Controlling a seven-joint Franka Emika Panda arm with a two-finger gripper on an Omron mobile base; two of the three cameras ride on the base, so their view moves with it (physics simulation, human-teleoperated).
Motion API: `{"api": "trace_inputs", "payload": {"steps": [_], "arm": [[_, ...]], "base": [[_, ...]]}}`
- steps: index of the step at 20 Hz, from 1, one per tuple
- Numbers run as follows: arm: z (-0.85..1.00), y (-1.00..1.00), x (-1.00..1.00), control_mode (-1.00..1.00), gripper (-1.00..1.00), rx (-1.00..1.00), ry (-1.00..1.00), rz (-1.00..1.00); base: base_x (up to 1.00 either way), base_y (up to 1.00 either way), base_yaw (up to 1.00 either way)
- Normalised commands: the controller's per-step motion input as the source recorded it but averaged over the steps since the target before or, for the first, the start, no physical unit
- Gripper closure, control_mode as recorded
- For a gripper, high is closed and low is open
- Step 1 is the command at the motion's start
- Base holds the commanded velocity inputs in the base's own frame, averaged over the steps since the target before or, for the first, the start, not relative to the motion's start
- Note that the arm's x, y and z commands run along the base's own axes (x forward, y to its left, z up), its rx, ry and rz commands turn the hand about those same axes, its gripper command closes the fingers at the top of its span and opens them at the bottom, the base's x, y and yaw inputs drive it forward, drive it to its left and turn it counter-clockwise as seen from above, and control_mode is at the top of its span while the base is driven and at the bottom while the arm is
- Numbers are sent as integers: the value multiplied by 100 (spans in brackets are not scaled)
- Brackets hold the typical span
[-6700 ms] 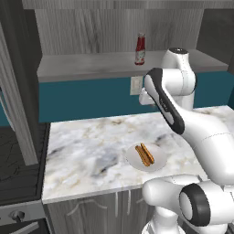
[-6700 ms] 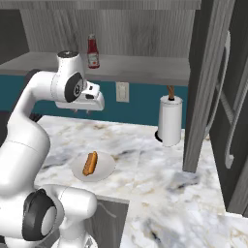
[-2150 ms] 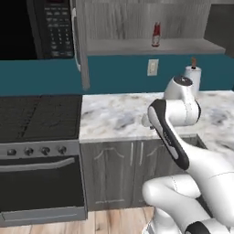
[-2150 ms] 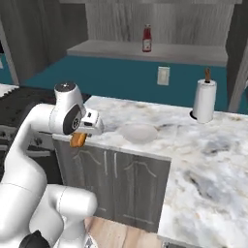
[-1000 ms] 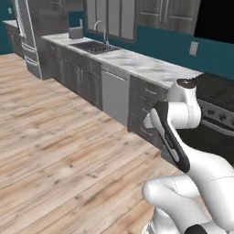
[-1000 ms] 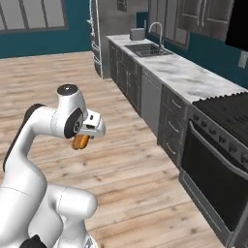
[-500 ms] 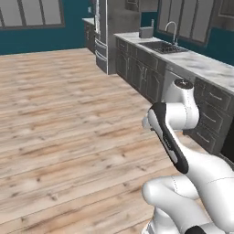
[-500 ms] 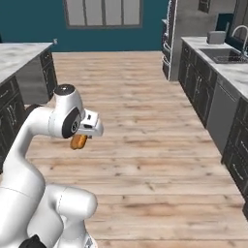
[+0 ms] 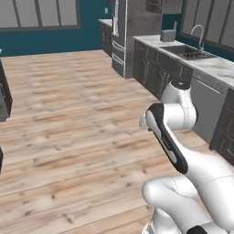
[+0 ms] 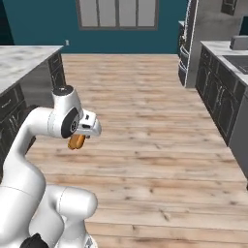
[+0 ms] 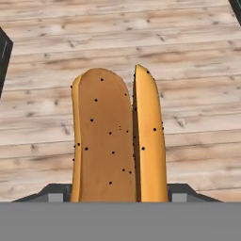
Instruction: Move the hot dog bun to the plate on the dining table and place the condiment next to that plate. Then navigate to the fridge and take the sausage and place it on the plate as well.
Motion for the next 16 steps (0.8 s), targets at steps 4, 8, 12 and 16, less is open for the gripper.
{"api": "trace_inputs", "payload": {"steps": [4, 8, 12, 16], "arm": [[0, 0, 0, 100, 100, 0, 0, 0], [0, 0, 0, 100, 100, 0, 0, 0], [0, 0, 0, 100, 100, 0, 0, 0], [0, 0, 0, 100, 100, 0, 0, 0]], "base": [[-6, 100, 13], [-23, 100, 5], [-15, 100, 3], [-4, 100, 3]]}}
